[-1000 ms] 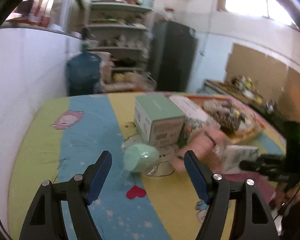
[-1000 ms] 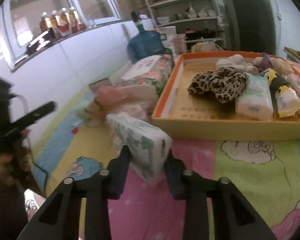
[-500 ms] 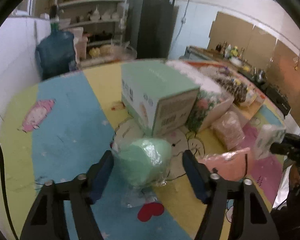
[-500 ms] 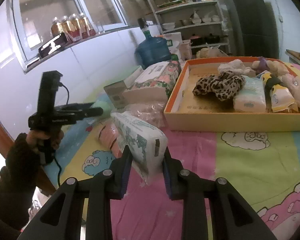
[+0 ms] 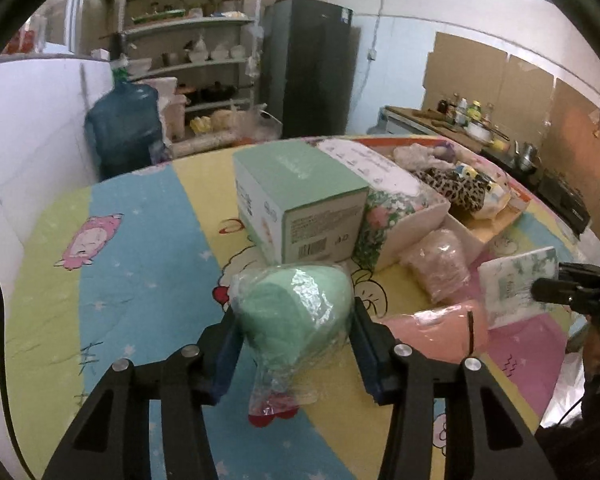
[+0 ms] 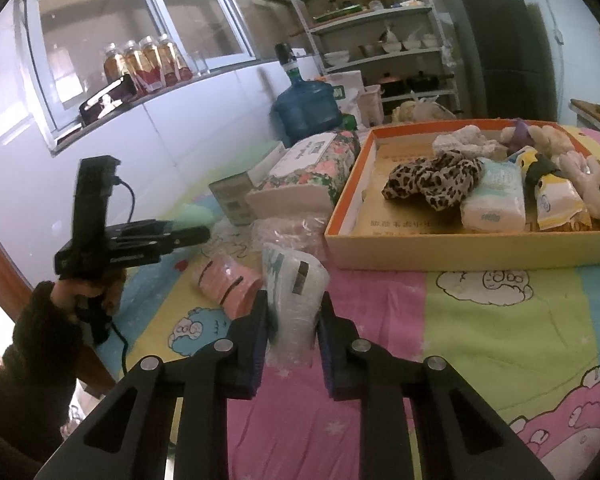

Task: Organize soft objects
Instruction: 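Carry the mint-green bag with left tool while right tool carries the tissue pack over the tray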

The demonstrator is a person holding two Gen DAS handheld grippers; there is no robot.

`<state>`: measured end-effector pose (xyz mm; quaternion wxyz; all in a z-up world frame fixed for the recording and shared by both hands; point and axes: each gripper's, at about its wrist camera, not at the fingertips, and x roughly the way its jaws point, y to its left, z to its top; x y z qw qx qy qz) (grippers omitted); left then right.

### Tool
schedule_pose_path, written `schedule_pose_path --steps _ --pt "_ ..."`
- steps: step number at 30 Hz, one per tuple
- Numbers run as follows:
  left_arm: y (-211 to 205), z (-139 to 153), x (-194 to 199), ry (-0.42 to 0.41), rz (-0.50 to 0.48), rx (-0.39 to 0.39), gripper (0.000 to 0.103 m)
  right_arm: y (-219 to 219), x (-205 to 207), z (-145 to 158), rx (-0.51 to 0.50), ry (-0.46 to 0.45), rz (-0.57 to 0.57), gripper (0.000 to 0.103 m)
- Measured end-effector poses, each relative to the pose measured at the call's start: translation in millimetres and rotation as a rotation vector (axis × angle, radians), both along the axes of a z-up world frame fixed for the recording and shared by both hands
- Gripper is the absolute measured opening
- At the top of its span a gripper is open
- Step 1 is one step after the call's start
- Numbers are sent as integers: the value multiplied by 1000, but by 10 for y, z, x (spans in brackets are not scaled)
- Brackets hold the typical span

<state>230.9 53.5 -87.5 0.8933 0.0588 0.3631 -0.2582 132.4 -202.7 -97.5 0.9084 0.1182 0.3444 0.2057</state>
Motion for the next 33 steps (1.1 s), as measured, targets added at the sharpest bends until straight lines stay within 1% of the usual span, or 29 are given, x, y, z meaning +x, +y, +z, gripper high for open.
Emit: schedule_pose_path --steps 4,7,11,16,19,23,30,33 --pt "17 128 -164 -44 29 -26 51 5 -9 -7 5 2 4 19" --pt "16 260 -338 -95 55 -48 51 39 -29 4 5 -5 10 18" --pt "-4 418 -565 -151 84 -84 51 102 -105 73 -4 -40 21 17" --pt "-148 573 -773 -188 101 -112 51 91 -172 188 3 -80 8 17" --pt "-276 635 -857 -203 101 -118 51 33 -204 239 10 -97 -9 17" --pt "-473 713 -900 -205 92 -149 51 -81 -244 313 21 -120 -41 17" --pt "-847 811 -849 -200 77 -214 51 -349 -297 449 27 -162 -105 17" --pt "-997 853 -813 -202 70 -226 51 -499 -303 501 30 -176 -135 17"
